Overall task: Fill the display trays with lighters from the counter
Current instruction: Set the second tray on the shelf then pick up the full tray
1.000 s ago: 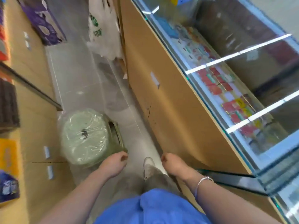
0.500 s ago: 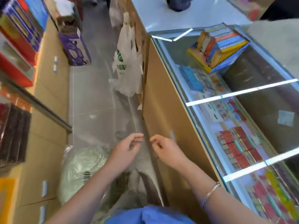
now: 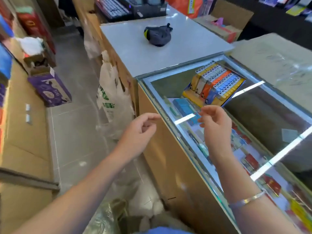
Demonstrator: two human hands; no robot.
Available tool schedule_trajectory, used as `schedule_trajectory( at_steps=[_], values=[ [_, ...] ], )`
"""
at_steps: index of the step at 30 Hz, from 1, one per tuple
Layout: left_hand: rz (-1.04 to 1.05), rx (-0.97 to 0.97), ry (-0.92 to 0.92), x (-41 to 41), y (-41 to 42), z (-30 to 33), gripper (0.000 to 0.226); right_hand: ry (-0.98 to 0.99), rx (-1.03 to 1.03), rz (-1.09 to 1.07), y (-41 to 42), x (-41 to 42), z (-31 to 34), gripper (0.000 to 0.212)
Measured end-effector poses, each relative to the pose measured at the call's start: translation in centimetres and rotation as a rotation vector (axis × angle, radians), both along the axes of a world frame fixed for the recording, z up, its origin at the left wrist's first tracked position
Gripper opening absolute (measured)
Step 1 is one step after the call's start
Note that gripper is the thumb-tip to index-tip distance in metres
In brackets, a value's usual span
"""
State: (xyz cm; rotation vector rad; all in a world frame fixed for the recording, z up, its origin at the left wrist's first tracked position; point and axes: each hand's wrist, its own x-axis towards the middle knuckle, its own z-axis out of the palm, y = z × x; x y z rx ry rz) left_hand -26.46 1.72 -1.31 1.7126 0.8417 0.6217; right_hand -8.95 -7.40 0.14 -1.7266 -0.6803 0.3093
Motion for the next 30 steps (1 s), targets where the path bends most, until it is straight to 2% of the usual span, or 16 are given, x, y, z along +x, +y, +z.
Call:
schedule_trajectory(
  at_steps=[7, 11, 14, 16, 21, 25, 30],
  values=[
    [-0.086, -0.009, -0.055, 10.1, 5.9, 1.2, 0.031, 0.216, 0.054, -0.357, 2.7, 7.9, -0.9, 0.022],
    [-0.023, -0.106, -0.140, 16.7, 8.3, 0.9, 0.019, 0.369, 0.060, -0.376, 3.9, 11.6, -1.9, 0.025],
    [-0.009, -0.237, -0.134, 20.5, 10.0, 0.2, 0.036, 0.505, 0.068, -0.360, 4.9, 13.2, -2.6, 0.040],
    [-0.042, -0.330, -0.091, 22.1, 11.1, -0.3, 0.045, 0.542, 0.090, -0.354, 5.4, 13.6, -3.0, 0.041],
    [-0.265, -0.520, -0.052, 24.0, 12.8, -0.6, 0.052, 0.536, 0.149, -0.372, 5.9, 14.0, -3.7, 0.038],
    [-0.427, -0.504, -0.010, 24.8, 13.2, -0.9, 0.037, 0.565, 0.211, -0.413, 6.8, 13.5, -3.6, 0.033],
    [-0.611, -0.572, -0.031, 24.7, 14.2, -1.4, 0.033, 0.665, 0.347, -0.509, 7.9, 12.3, -3.3, 0.035]
  ],
)
